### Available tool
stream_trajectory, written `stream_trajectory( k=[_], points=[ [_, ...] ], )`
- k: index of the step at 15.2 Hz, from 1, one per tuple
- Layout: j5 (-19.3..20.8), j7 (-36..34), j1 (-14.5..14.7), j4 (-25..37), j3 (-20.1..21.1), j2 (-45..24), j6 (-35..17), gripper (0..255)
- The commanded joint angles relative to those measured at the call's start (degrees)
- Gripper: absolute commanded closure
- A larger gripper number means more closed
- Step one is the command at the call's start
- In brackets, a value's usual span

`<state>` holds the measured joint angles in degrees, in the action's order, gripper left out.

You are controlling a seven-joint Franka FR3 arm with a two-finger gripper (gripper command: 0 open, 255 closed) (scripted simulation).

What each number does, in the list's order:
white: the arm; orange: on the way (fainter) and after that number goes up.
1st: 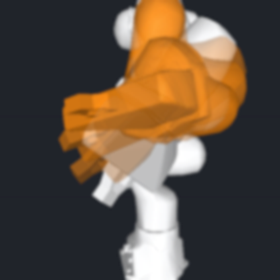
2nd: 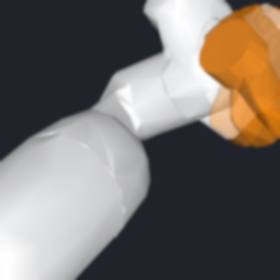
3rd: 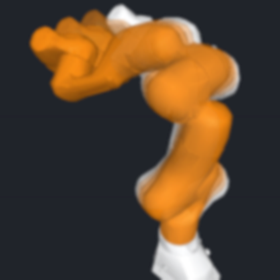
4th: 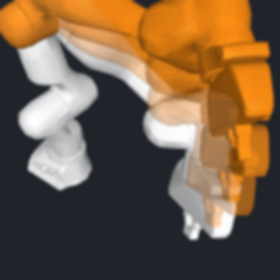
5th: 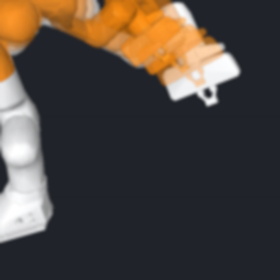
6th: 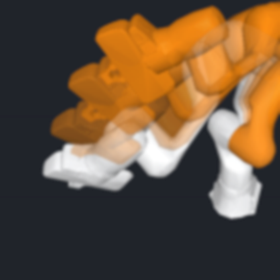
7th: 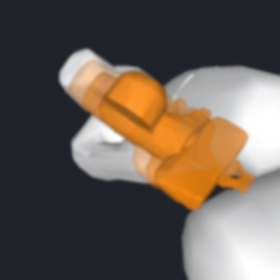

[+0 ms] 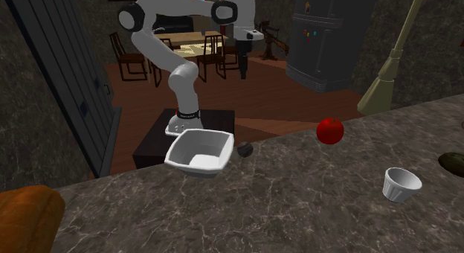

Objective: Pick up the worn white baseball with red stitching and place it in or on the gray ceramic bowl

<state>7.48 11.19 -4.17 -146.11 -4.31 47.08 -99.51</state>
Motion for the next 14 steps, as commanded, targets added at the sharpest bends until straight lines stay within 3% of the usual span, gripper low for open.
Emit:
stream_trajectory(
  k=[1,8,14],
  points=[
    [1.9,1.4,-1.2,-3.1,-2.0,-0.4,-4.4,0],
    [8.4,6.0,-5.8,-9.4,-9.2,-5.1,-18.4,0],
    [13.2,9.7,-9.3,-11.4,-16.0,-14.0,-32.1,0]
  ],
)
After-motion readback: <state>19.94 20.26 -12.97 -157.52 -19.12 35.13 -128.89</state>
